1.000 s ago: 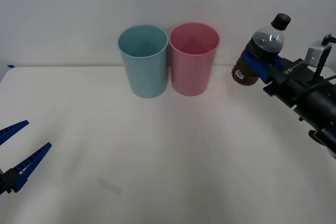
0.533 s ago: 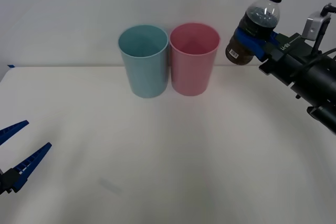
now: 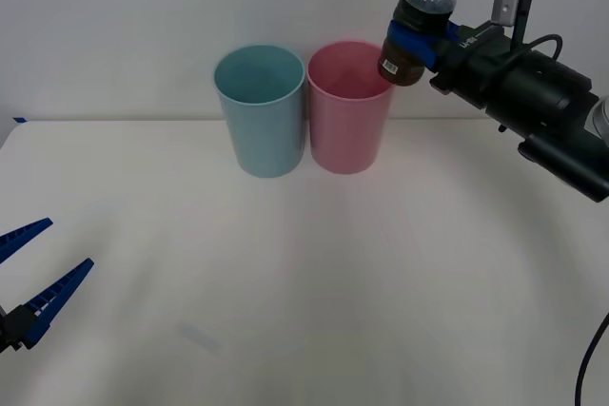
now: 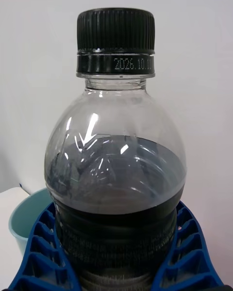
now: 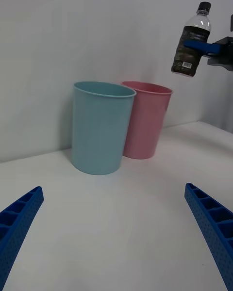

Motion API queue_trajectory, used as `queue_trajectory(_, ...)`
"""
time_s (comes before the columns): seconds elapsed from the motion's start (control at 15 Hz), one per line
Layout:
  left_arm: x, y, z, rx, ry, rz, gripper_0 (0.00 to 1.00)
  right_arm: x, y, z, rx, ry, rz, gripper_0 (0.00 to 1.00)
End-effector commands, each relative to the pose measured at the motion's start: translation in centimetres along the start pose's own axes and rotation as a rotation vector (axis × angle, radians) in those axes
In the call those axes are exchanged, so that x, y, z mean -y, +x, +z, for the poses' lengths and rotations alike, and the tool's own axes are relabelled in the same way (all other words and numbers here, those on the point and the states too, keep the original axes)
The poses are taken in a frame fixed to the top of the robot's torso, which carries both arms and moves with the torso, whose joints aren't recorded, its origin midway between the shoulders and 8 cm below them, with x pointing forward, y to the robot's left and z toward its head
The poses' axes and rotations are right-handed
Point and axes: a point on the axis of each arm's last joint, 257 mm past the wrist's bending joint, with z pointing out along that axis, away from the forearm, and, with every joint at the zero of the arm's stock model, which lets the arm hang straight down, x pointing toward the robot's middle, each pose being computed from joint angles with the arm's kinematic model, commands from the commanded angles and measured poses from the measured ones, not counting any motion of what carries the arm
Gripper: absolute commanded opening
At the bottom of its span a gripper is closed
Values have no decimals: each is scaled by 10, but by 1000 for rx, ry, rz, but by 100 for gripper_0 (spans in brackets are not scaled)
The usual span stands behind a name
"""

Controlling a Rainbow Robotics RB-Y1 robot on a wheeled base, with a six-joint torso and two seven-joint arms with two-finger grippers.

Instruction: Grasp the object on the table and drop it into the matching bin: aluminum can to the light blue bin, PET bottle to the pink bin.

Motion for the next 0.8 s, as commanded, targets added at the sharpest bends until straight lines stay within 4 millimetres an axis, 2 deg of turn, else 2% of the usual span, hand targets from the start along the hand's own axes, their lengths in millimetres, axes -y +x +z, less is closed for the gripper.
queue_trajectory(0.07,0,0,0,0,0,0,100,2,7,27,-14,5,3,0)
queue_trajectory(0.4,0,0,0,0,0,0,100,7,20,68,-48,20,10,0)
queue_trajectory(0.8,0,0,0,0,0,0,100,8,28,99,-74,29,27,0)
